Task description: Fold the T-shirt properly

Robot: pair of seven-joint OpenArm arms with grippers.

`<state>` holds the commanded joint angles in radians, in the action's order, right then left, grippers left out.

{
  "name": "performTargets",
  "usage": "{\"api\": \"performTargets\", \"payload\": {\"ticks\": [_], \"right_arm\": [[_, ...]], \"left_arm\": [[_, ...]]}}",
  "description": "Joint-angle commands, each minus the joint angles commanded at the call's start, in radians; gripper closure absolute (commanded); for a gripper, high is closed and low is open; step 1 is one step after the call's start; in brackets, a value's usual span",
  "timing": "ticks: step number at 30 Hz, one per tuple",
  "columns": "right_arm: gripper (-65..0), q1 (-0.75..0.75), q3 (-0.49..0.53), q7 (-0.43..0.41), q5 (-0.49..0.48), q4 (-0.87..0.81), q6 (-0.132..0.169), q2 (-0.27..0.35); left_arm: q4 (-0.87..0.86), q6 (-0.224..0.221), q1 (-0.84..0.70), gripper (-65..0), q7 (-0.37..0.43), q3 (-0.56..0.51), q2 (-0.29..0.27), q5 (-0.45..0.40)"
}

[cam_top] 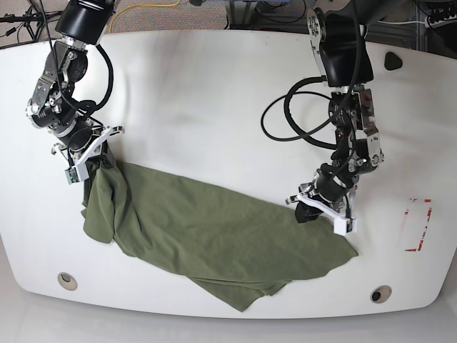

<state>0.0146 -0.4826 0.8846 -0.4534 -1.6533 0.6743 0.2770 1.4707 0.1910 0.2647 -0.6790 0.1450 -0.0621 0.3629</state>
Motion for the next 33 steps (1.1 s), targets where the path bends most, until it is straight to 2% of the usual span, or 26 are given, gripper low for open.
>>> {"api": "performTargets", "payload": {"ticks": [4,11,15,17,22,26,30,33], "right_arm": [[0.0,0.0,0.0,0.0,0.0,0.0,0.0,0.0],[0.0,0.0,0.0,0.0,0.002,0.0,0.0,0.0],[0.0,0.0,0.0,0.0,0.002,0.0,0.0,0.0],[0.0,0.0,0.0,0.0,0.002,0.0,0.0,0.0],[0.0,0.0,0.0,0.0,0.002,0.0,0.0,0.0],[0.0,0.0,0.0,0.0,0.002,0.002,0.0,-0.002],[0.0,0.0,0.0,0.0,0.002,0.003,0.0,-0.002],[0.0,0.0,0.0,0.0,0.002,0.005,0.0,-0.005]], "left_arm": [[0.058,0.0,-0.002,-24.9,0.012,-0.138,-0.005,-0.166],[0.058,0.0,-0.006,-35.0,0.18,-0.427,-0.006,-0.454],[0.005,0.0,0.003,-40.4,0.215,-0.534,-0.017,-0.566],[-0.031,0.0,0.008,-41.1,0.221,-0.555,-0.034,-0.592],[-0.204,-0.078,0.089,-41.3,0.229,-0.601,-0.091,-0.678],[-0.336,-0.147,0.147,-41.3,0.23,-0.621,-0.095,-0.677],[-0.454,-0.218,0.203,-41.4,0.284,-0.631,-0.095,-0.677],[-0.534,-0.305,0.238,-41.4,0.328,-0.637,-0.095,-0.667]]}}
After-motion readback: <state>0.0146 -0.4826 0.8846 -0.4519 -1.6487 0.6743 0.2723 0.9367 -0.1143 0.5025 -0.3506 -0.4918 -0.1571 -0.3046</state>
